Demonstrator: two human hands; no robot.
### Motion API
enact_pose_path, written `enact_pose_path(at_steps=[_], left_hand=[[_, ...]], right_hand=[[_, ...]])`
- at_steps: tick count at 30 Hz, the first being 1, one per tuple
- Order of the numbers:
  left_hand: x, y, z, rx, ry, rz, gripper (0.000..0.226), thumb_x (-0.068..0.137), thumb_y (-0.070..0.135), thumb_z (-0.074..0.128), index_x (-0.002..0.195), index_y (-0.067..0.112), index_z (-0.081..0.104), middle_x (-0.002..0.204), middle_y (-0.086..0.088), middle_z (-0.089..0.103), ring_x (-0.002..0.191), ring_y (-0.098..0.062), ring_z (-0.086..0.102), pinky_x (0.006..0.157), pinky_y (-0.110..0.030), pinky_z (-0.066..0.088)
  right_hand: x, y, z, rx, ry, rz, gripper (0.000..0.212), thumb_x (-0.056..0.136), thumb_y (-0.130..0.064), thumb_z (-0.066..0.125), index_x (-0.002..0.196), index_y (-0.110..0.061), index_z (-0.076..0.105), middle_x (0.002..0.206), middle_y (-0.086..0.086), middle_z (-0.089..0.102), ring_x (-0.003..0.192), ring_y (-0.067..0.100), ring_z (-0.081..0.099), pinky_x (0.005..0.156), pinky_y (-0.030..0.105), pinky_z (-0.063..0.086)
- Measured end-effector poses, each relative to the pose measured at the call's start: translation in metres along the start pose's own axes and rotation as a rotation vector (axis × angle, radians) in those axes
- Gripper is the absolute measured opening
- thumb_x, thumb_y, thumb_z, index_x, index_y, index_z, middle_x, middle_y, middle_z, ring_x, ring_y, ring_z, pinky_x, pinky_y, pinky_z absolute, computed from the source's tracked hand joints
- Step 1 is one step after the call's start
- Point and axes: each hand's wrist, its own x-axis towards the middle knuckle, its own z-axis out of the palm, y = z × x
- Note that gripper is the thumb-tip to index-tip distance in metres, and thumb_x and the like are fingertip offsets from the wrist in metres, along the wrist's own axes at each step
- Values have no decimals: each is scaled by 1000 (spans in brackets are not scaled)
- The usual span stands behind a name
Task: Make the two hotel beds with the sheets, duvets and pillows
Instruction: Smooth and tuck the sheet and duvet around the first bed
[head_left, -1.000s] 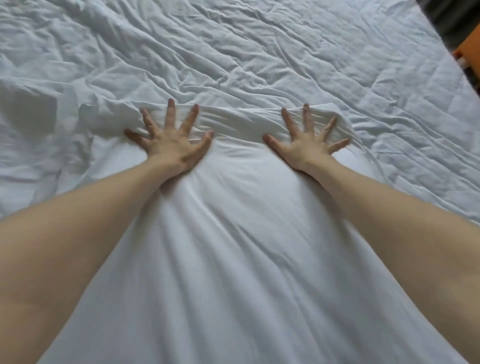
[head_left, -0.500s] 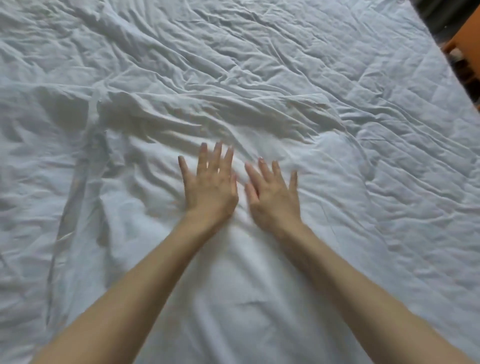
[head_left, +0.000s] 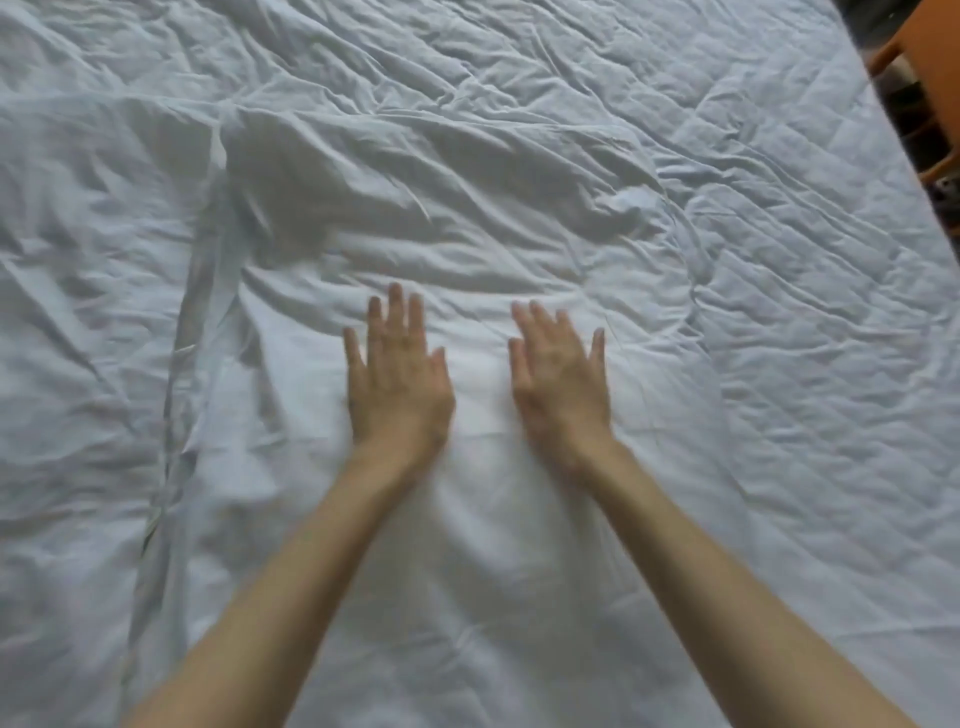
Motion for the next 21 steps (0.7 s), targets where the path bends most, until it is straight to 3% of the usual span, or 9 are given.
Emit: enact_pose_path(at_steps=[4,7,9,11,14,16,18,21], left_hand=[[-84,13,13,78,-167,103,58,95,41,32,146,17,40,154,-7,34,144,-26,29,117,-51,10],[-114,-26,23,162,-212,232,59,95,48,30,148,23,39,157,-5,29,144,-24,28,119,-48,11],[-117,-44,21,199,-247,154,63,93,54,26,149,25,34,159,-4,24,145,-23,24,120,-44,4],[-116,-47,17,222,-265,40,66,94,58,17,153,29,19,162,0,7,149,-20,7,119,-41,-10],[-117,-31,5,206,-336,-161,62,100,53,14,154,29,-4,160,3,-18,147,-16,-18,116,-47,-18],[-131,-13,-3,138,-306,-192,60,101,48,17,154,27,-2,161,0,-16,148,-20,-14,115,-51,-15],[-159,9,-8,72,-234,-85,61,97,47,16,154,26,10,162,-1,-2,149,-22,-3,114,-50,-14],[-210,22,-3,89,-319,9,64,91,49,14,152,30,22,162,0,12,149,-25,8,114,-51,-10]], right_hand=[[-76,36,24,-92,-28,-27,55,97,-49,22,146,-34,40,158,-1,30,148,22,19,119,39,-4],[-93,100,23,-219,-20,-32,54,96,-53,29,147,-36,39,159,0,27,147,26,20,120,45,4],[-98,127,13,-275,-10,71,54,96,-56,29,149,-43,28,162,-6,14,150,23,6,118,52,-4],[-101,136,4,-238,-67,220,55,98,-57,29,149,-51,10,162,-15,-4,149,21,-13,112,61,-12],[-112,120,-8,-123,-76,347,56,101,-49,30,151,-47,7,162,-12,-10,148,26,-16,111,69,-6],[-134,95,-9,-39,-47,290,54,100,-46,28,152,-41,15,163,-7,-2,150,24,-9,113,66,-6],[-173,63,2,-1,-62,117,59,93,-49,21,151,-38,25,163,-4,10,150,21,1,113,60,-8],[-241,49,28,-39,-162,-24,54,95,-47,25,147,-39,35,161,-4,20,150,20,11,116,55,-7]])
